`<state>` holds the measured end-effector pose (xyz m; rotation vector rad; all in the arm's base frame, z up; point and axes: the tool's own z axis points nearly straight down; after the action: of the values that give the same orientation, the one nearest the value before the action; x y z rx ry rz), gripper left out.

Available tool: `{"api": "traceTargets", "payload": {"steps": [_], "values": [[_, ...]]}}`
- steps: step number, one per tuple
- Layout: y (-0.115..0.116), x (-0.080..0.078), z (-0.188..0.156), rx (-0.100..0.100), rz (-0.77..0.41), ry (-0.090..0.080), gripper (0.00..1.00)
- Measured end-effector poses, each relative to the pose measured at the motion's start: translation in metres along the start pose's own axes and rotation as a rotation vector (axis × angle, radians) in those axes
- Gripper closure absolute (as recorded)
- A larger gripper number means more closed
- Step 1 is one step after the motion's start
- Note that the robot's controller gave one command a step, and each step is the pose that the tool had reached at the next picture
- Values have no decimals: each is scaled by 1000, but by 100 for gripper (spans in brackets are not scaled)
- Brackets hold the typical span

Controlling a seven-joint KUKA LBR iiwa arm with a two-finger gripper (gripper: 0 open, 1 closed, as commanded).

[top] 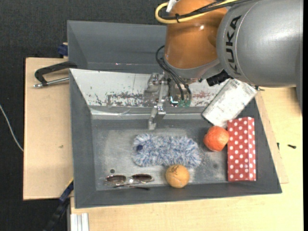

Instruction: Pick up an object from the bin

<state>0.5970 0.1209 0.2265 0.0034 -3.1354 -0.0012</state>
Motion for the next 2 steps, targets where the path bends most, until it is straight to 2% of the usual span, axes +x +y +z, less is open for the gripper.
{"api": "traceTargets", "payload": {"steps": [1, 2], "values": [[-1, -2, -5, -1, 2, -9, 0], [-32, 31, 51, 0, -134, -17, 0]]}}
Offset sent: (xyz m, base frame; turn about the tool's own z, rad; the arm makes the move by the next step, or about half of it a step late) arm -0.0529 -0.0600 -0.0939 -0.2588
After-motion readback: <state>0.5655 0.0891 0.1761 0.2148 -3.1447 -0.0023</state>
